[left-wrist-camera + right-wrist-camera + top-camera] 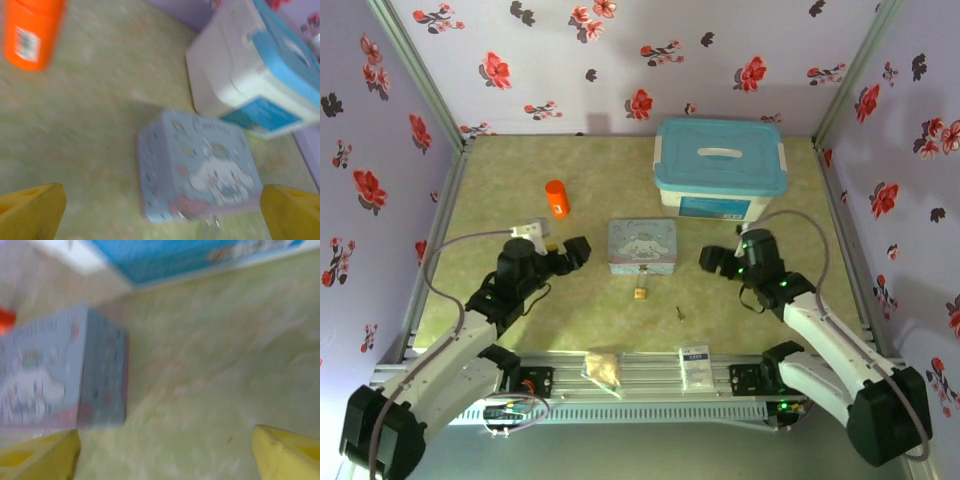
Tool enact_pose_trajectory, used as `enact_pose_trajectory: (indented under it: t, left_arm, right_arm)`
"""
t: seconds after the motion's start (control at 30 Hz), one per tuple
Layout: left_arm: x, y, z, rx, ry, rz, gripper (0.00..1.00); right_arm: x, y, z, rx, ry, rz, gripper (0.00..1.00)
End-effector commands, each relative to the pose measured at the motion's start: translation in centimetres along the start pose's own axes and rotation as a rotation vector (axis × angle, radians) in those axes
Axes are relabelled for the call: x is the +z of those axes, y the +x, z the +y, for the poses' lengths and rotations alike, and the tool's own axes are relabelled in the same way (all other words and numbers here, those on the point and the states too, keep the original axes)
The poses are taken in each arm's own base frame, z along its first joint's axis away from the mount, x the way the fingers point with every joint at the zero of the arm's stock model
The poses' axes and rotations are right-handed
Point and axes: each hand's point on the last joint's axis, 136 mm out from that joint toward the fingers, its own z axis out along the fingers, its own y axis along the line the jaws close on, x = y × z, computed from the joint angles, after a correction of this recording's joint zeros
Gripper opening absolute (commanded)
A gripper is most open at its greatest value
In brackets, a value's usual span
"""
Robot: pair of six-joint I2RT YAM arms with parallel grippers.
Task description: Unlock the padlock with the key
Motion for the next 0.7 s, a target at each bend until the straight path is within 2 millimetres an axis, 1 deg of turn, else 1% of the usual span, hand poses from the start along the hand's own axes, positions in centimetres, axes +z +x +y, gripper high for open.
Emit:
enact_pose_trajectory:
  t: [0.0,0.13,0.2,0.23,0.33,0.4,0.5,0.6,0.67]
  left_arm:
    - [0.1,2.5,-2.1,-0.022,0.035,0.11,1.0]
    - [0.6,4.5,-4.1,-0.033,0.095,0.161,1.0]
    - [1.0,5.7,-5.0,-0.051,0.118,0.192,1.0]
    - [1.2,6.4,-5.5,-0.071,0.139,0.209,1.0]
    - [1.6,7.7,-7.0,-0.132,0.202,0.239,1.0]
    - [1.6,8.2,-7.5,-0.12,0.207,0.251,1.0]
    - [1.6,8.8,-7.4,-0.057,0.14,0.27,1.0]
    - [1.7,9.3,-7.2,-0.067,0.137,0.277,1.0]
    - [1.7,9.6,-7.1,-0.074,0.136,0.281,1.0]
  right_arm:
    - [0.1,4.6,-1.0,-0.046,0.107,0.125,0.77]
    - [0.4,7.9,1.0,-0.152,0.083,0.161,0.7]
    - [0.5,9.1,1.4,-0.176,0.09,0.171,0.61]
    - [0.7,9.9,1.8,-0.187,0.086,0.184,0.58]
    - [1.2,11.9,3.2,-0.244,0.064,0.212,0.55]
    - [1.6,13.1,3.9,-0.296,0.063,0.233,0.51]
    - [2.4,13.9,4.1,-0.324,0.101,0.258,0.45]
    - [3.0,14.4,4.3,-0.352,0.124,0.261,0.39]
    - [3.3,14.5,4.4,-0.365,0.136,0.262,0.38]
